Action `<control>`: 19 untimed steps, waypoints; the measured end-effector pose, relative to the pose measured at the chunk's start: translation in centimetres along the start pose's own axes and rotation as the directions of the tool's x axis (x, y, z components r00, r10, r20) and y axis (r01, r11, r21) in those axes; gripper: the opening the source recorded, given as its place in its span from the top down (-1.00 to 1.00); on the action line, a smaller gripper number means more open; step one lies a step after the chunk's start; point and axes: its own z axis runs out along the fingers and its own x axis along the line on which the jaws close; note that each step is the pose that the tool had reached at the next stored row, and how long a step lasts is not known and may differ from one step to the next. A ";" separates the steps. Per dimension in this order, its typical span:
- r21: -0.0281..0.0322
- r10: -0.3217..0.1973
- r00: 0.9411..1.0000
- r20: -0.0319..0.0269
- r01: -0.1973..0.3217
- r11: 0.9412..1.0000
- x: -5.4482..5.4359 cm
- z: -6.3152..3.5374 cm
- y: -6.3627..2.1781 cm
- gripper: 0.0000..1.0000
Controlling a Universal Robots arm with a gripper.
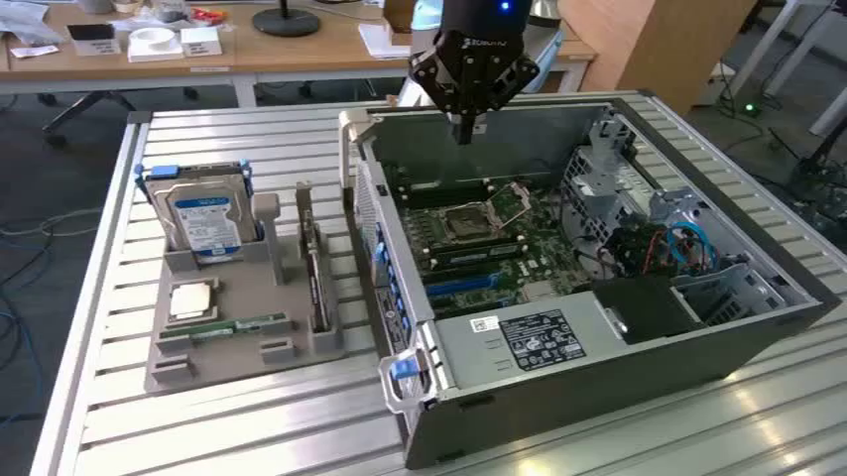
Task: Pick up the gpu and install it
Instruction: 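Reach for the gpu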
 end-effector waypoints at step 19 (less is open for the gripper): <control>0.000 0.000 1.000 0.000 0.000 1.000 1.1 -0.01 0.03 0.79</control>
